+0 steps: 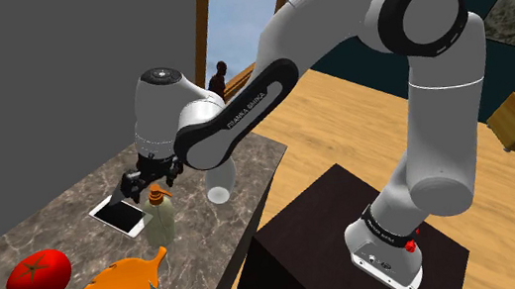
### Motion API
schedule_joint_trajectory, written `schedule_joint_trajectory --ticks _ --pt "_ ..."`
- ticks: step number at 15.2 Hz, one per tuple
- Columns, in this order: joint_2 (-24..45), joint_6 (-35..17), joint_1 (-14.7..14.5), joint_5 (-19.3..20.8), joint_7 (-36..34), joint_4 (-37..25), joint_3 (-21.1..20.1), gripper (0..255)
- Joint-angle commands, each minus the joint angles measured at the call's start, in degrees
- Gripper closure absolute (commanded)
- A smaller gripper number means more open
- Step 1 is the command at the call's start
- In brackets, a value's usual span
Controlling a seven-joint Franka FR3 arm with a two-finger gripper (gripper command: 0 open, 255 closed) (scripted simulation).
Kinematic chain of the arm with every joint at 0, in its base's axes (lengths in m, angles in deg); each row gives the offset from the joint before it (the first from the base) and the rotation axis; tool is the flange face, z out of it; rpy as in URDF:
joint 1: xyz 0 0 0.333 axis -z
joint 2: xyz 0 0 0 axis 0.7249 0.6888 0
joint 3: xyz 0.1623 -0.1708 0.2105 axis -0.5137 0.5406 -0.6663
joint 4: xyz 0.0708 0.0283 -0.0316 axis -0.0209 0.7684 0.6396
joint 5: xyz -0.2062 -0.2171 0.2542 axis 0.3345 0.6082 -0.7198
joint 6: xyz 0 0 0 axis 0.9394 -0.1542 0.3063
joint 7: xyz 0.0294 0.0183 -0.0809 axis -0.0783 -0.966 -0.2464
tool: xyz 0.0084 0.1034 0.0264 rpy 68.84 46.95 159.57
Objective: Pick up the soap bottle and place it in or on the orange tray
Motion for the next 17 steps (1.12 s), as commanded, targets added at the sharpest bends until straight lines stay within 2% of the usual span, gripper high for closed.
schedule_joint_trajectory --ticks 1,2,11,17 --pt "0.00 0.00 0.00 0.00 0.00 0.00 0.00 0" --pt "0.00 0.00 0.00 0.00 0.00 0.00 0.00 255" --pt "0.01 -0.01 0.00 0.01 0.00 0.00 0.00 255" --pt "-3.38 3.32 1.42 -2.54 1.71 -0.17 -1.87 255"
